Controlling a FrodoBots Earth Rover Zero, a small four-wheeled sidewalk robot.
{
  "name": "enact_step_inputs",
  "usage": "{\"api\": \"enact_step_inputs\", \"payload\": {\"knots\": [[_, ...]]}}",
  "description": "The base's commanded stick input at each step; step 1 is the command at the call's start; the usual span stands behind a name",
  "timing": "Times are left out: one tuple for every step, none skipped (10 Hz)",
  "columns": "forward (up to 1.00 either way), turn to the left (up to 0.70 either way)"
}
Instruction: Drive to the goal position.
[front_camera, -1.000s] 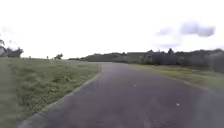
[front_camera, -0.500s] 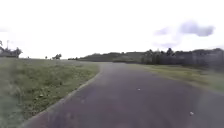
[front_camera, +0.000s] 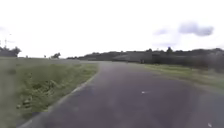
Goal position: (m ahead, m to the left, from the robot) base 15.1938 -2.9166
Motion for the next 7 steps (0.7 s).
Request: {"api": "enact_step_inputs", "payload": {"knots": [[0.7,0.02],[0.7,0.02],[0.7,0.02],[0.7,0.02],[0.7,0.02],[0.7,0.02],[0.7,0.02]]}}
